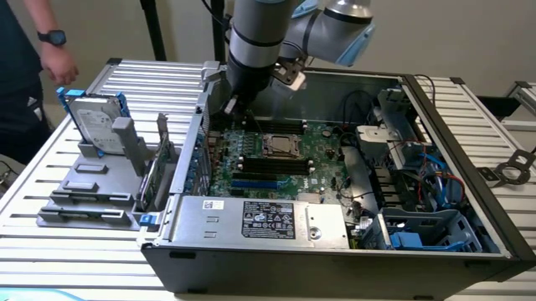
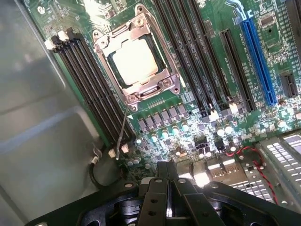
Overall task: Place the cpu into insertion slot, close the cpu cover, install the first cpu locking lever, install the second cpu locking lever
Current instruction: 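Install the first cpu locking lever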
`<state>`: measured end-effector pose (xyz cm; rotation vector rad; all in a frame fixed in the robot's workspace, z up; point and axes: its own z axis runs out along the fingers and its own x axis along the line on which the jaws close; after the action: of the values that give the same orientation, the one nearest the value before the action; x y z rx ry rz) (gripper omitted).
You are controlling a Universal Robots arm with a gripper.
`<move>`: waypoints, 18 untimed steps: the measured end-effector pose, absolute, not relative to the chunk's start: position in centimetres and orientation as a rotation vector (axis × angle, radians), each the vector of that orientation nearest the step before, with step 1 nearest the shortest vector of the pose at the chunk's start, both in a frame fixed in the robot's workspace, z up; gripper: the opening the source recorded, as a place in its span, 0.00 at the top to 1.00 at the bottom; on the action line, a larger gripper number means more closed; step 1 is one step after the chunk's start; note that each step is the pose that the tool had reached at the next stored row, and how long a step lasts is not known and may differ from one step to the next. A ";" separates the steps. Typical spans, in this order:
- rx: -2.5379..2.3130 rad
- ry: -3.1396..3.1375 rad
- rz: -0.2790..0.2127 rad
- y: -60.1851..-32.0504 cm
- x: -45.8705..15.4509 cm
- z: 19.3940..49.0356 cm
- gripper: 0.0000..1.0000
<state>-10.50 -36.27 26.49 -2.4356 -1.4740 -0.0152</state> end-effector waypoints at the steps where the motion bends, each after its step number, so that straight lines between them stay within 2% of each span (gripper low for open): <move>1: -2.444 -1.458 -0.018 -36.3 -10.5 26.5 0.89; 18: -2.569 -1.177 -0.081 -36.3 -10.5 25.0 0.89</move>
<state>-10.51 -36.27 25.03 -2.5688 -1.1774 -0.0806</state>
